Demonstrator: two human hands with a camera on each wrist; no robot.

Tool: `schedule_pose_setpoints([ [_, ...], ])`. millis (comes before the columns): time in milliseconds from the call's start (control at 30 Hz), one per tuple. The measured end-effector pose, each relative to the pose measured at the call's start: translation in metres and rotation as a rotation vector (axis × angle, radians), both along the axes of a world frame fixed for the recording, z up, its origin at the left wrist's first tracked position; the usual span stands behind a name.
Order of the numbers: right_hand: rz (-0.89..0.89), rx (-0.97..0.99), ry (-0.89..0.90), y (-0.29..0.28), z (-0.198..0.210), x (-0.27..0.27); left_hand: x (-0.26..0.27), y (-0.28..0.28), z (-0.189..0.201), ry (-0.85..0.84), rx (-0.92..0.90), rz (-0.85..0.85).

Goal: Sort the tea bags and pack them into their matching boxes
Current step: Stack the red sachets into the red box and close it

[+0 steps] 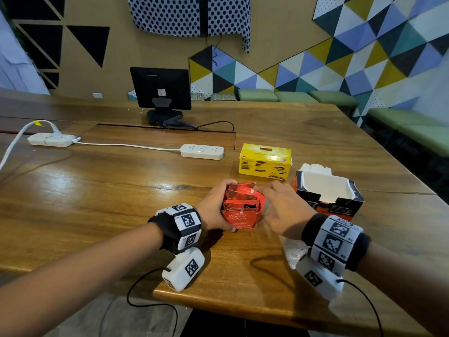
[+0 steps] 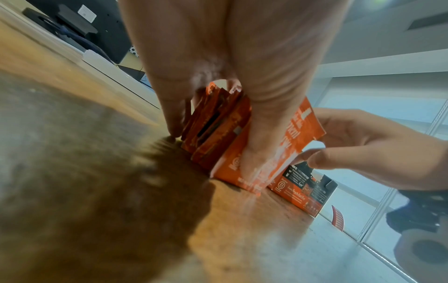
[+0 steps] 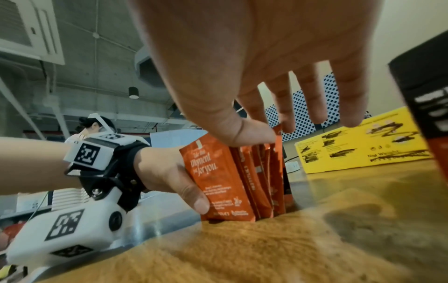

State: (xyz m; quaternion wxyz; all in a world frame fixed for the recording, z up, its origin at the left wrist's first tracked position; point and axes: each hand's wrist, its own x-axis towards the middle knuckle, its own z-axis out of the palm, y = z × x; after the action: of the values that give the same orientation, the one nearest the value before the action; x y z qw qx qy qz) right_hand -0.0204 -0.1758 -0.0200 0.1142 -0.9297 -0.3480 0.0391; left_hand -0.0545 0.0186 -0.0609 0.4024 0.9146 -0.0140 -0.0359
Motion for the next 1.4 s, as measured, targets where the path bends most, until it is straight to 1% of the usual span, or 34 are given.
schedule_pose_setpoints([
  [133, -0.032, 0.215, 0.034, -0.009, 0.002, 0.002, 0.0, 0.001, -0.001, 0.001, -0.004, -0.003],
  [233, -0.049, 0.265, 0.046, -0.01, 0.002, 0.006, -0.001, -0.001, 0.0, -0.007, -0.009, -0.014],
  [300, -0.093, 0.319, 0.088, -0.011, -0.002, 0.012, -0.002, -0.002, 0.001, -0.003, -0.011, -0.024],
  [367, -0.186, 0.43, 0.225, -0.011, -0.007, 0.017, -0.002, -0.002, 0.001, -0.002, -0.013, -0.031],
  [433, -0.303, 0.556, 0.417, -0.009, -0.011, 0.02, -0.003, -0.003, 0.002, -0.006, -0.013, -0.034],
  [467, -0.342, 0.581, 0.491, -0.007, -0.012, 0.02, -0.003, -0.003, 0.002, -0.005, -0.013, -0.036],
  [500, -0.36, 0.569, 0.524, -0.004, -0.015, 0.02, -0.003, -0.004, 0.003, -0.004, -0.012, -0.037],
  [533, -0.356, 0.523, 0.519, -0.001, -0.016, 0.019, -0.003, -0.004, 0.003, -0.003, -0.012, -0.038],
  [567, -0.333, 0.447, 0.477, 0.002, -0.018, 0.018, -0.003, -0.004, 0.003, -0.003, -0.011, -0.039],
  [633, -0.254, 0.275, 0.336, 0.009, -0.019, 0.015, -0.003, -0.004, 0.003, -0.003, -0.007, -0.042],
  [733, -0.122, 0.09, 0.178, 0.018, -0.018, 0.01, -0.002, -0.003, 0.002, -0.002, 0.011, -0.041],
  [833, -0.016, -0.222, -0.001, 0.021, -0.016, 0.008, -0.002, -0.003, 0.001, -0.005, 0.014, -0.032],
  [867, 0.014, -0.303, -0.043, 0.02, -0.014, 0.008, -0.001, -0.002, 0.0, -0.003, 0.016, -0.029],
  [900, 0.035, -0.34, -0.041, 0.02, -0.014, 0.011, -0.001, -0.002, 0.0, -0.001, 0.021, -0.03],
  [967, 0.065, -0.316, 0.038, 0.019, -0.013, 0.018, -0.001, -0.002, 0.0, 0.006, 0.029, -0.04],
  [1033, 0.064, -0.25, 0.173, 0.021, -0.013, 0.02, -0.001, -0.003, 0.0, 0.011, 0.025, -0.043],
  [1100, 0.023, -0.168, 0.304, 0.02, -0.008, 0.02, -0.002, -0.004, 0.001, 0.011, 0.02, -0.043],
  [1133, -0.01, -0.126, 0.31, 0.018, -0.005, 0.019, -0.002, -0.004, 0.001, 0.009, 0.02, -0.043],
  [1167, -0.039, -0.069, 0.268, 0.016, 0.0, 0.019, -0.002, -0.005, 0.002, 0.008, 0.018, -0.04],
  [1233, -0.067, 0.073, 0.073, 0.014, 0.006, 0.019, -0.003, -0.003, 0.001, 0.004, 0.005, -0.038],
  [1300, -0.025, 0.162, -0.072, 0.014, 0.008, 0.02, -0.003, -0.003, 0.0, -0.003, 0.005, -0.038],
  [1400, 0.028, 0.167, -0.109, 0.018, 0.007, 0.024, -0.002, -0.003, -0.001, -0.01, -0.002, -0.043],
])
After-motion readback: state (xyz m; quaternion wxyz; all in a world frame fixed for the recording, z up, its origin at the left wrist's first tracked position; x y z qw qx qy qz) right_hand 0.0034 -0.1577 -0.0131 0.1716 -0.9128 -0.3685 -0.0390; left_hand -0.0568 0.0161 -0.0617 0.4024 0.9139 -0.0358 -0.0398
